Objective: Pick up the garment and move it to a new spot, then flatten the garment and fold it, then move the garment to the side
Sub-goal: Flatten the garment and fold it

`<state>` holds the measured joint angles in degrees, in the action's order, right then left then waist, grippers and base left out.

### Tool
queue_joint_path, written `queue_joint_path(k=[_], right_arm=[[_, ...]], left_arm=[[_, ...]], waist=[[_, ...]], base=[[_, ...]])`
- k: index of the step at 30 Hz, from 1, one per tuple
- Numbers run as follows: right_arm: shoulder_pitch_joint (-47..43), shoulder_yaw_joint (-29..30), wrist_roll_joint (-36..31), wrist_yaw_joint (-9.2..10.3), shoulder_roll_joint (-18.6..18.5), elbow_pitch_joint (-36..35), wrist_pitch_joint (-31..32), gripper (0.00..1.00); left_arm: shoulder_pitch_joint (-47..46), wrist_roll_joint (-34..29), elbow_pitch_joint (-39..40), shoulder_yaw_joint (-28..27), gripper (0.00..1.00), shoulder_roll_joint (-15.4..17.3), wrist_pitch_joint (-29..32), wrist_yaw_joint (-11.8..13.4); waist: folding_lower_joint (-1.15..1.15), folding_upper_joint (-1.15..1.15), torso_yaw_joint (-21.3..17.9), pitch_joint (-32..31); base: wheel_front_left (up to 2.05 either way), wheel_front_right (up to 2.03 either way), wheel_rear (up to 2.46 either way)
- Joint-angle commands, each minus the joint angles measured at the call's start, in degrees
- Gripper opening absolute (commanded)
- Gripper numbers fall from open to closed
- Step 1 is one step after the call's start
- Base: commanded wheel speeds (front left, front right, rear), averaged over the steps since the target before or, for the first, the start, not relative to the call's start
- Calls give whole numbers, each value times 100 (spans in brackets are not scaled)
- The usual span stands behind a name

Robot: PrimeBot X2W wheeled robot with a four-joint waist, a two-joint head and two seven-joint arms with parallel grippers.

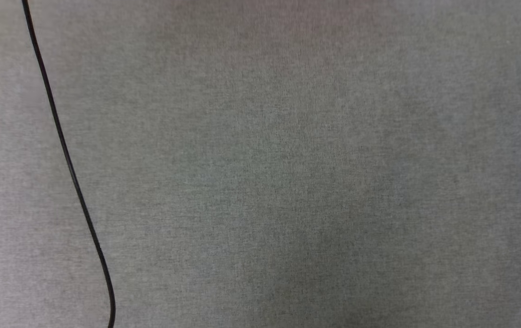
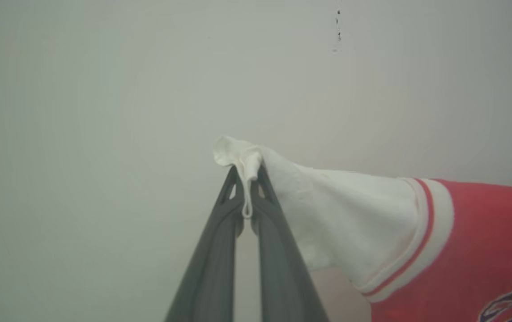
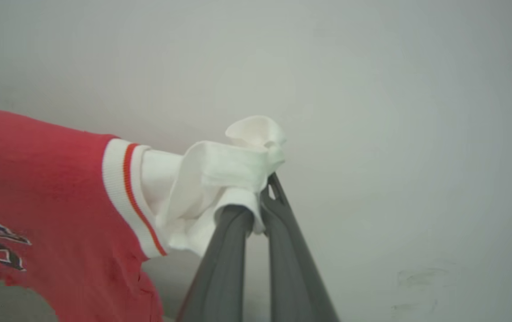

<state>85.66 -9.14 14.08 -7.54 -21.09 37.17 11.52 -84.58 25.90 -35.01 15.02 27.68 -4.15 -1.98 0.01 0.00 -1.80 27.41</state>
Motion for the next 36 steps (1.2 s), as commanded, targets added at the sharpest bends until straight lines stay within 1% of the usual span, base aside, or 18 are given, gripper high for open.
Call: queue_joint_path(k=[1,4,9,13,17,19,22,26,31,36], right_arm=[[118,-53,-41,10,67,90,-70,0],[315,-180,-54,10,160,247,-206,0],[342,-391,86,10,319,557,-449,0],[154,-606,253,9,414,800,-608,0],[-200,-862,532,10,440,929,-747,0],[-511,-1026,727,9,425,924,-787,0],[-1042,-1218,1024,9,307,793,-893,0],[-1935,-1408,1434,9,90,461,-1051,0],[-3129,-1443,1812,9,-168,4,-1185,0],[-4287,-1212,2033,10,-254,-411,-1283,0]], left_arm=[[-100,-5,-82,-3,0,-30,-96,-20],[-252,35,-272,-13,0,-78,-267,-53],[-160,111,-637,9,0,-213,-544,-145],[51,205,-978,47,0,-324,-700,-246],[400,337,-1258,106,0,-432,-835,-361],[674,428,-1362,73,0,-469,-916,-406],[1178,607,-1424,6,0,-532,-1016,-456],[2003,709,-1265,-59,0,-568,-1083,-492],[3190,810,-767,-295,0,-607,-1113,-450],[4485,833,-115,-587,0,-739,-1116,-321]], waist=[[-1,0,-30,231],[-1,0,-23,469],[-1,0,-6,775],[-1,0,21,915],[-1,0,44,907],[-1,0,62,823],[-1,0,89,657],[-1,0,110,368],[-1,0,99,-15],[-1,0,110,-423]], base=[[0,0,0],[0,0,0],[0,0,0],[0,0,0],[0,0,0],[0,0,0],[0,0,0],[0,0,0],[0,0,0],[0,0,0]])
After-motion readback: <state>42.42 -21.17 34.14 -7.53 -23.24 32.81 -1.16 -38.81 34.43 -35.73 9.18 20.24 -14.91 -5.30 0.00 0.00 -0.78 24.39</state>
